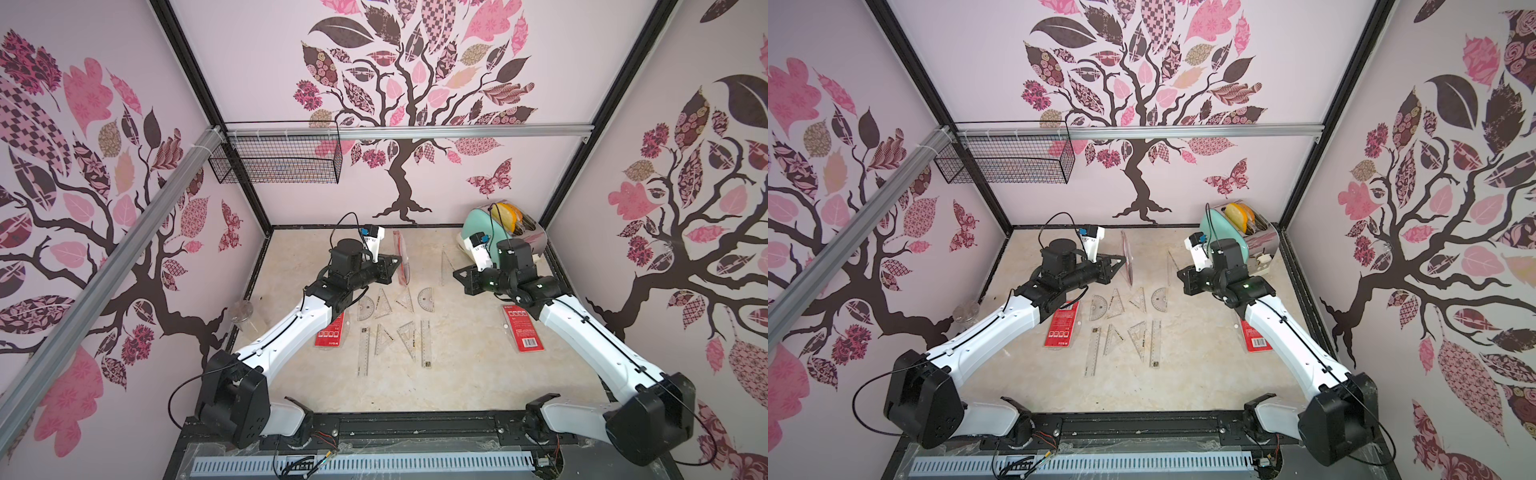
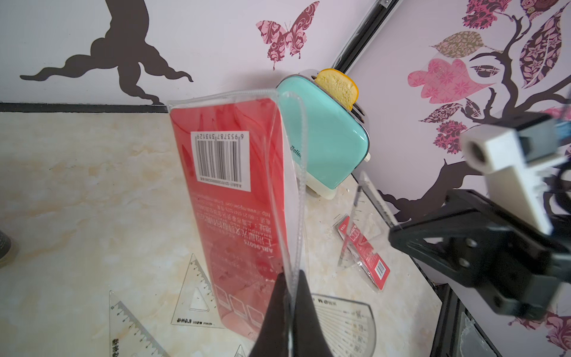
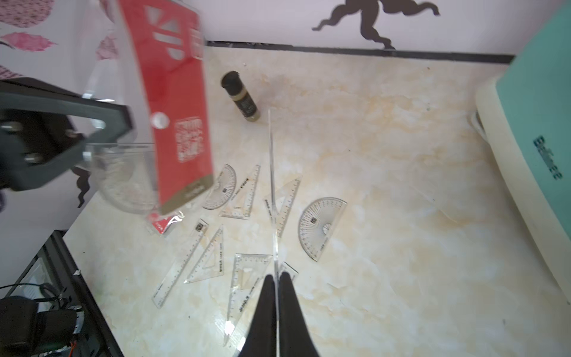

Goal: Open the ruler set and take out the ruler
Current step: Place the ruler at the center of the board.

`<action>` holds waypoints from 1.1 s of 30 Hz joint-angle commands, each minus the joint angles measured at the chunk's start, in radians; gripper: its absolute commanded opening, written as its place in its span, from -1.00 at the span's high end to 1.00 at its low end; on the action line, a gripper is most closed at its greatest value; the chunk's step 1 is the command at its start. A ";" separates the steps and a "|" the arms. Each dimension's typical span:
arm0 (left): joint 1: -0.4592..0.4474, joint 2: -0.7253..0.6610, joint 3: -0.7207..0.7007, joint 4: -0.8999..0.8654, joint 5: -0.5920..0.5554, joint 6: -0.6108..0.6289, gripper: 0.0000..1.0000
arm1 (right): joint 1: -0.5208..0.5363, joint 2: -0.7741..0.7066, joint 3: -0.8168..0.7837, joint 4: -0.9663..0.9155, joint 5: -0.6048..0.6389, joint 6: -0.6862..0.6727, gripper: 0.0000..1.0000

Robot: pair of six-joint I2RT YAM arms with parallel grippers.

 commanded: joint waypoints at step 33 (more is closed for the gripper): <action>0.004 -0.059 -0.010 -0.102 0.035 0.072 1.00 | -0.186 0.678 0.170 -0.012 -0.265 -0.040 0.82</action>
